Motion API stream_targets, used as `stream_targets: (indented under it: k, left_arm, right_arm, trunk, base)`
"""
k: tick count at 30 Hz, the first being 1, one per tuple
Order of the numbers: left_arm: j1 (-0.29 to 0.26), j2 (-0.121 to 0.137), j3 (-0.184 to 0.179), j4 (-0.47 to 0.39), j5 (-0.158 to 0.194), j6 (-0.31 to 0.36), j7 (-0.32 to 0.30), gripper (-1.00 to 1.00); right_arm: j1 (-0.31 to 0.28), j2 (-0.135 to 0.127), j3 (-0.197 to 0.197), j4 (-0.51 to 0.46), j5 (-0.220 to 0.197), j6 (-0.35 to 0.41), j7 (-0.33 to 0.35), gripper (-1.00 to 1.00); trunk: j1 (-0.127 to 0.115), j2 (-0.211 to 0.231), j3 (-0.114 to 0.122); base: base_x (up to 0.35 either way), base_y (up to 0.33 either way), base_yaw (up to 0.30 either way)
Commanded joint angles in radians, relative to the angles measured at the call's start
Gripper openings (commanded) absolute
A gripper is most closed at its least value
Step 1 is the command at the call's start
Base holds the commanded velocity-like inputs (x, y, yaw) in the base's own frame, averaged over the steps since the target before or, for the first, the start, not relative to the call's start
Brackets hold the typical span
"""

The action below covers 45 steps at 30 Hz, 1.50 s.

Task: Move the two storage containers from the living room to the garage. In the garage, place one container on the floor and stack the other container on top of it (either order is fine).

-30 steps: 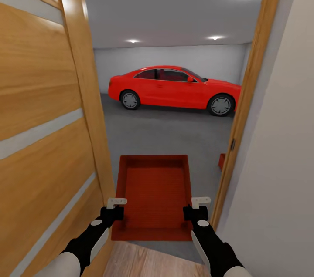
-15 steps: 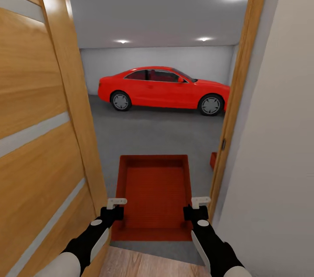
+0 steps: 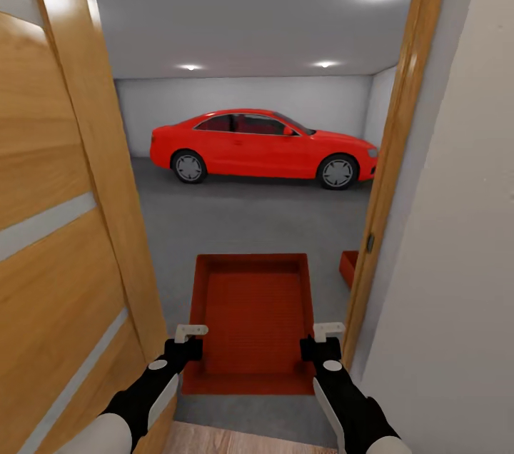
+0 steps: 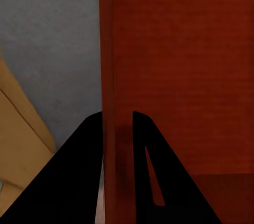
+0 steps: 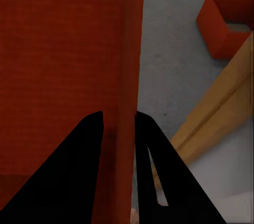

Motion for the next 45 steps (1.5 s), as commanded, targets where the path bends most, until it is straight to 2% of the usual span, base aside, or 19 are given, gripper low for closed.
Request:
stream_targets:
  k: [1, 11, 21, 37, 45]
  left_arm:
    - [0.000, -0.001, -0.039, 0.005, 0.015, -0.002, -0.008, -1.00]
    - [0.000, -0.001, -0.039, 0.005, 0.014, -0.001, -0.008, -1.00]
    - [0.000, -0.001, -0.039, 0.005, 0.014, -0.001, -0.008, -1.00]
    - [0.000, -0.001, -0.039, 0.005, 0.012, -0.001, -0.008, -1.00]
    - [0.000, -0.001, -0.039, 0.006, 0.010, -0.001, -0.008, -1.00]
  right_arm:
    - [-0.001, 0.028, 0.048, -0.022, 0.014, 0.001, 0.002, -1.00]
    - [-0.001, 0.028, 0.048, -0.022, 0.014, 0.001, 0.002, -1.00]
    - [-0.001, 0.028, 0.048, -0.022, 0.014, 0.001, 0.002, -1.00]
    - [-0.001, 0.028, 0.048, -0.022, 0.014, 0.001, 0.002, -1.00]
    - [-0.001, 0.028, 0.048, -0.022, 0.014, 0.001, 0.002, -1.00]
  trunk:
    - [0.000, -0.001, -0.001]
    - [0.000, -0.001, -0.001]
    - [0.000, -0.001, -0.001]
    - [0.000, -0.001, -0.001]
    - [0.000, -0.001, -0.001]
  base:
    - [0.020, 0.003, -0.163]
    - [0.170, 0.127, -0.038]
    - [0.043, 0.023, -0.072]
    - [0.173, 0.045, -0.019]
    - [0.291, 0.001, 0.000]
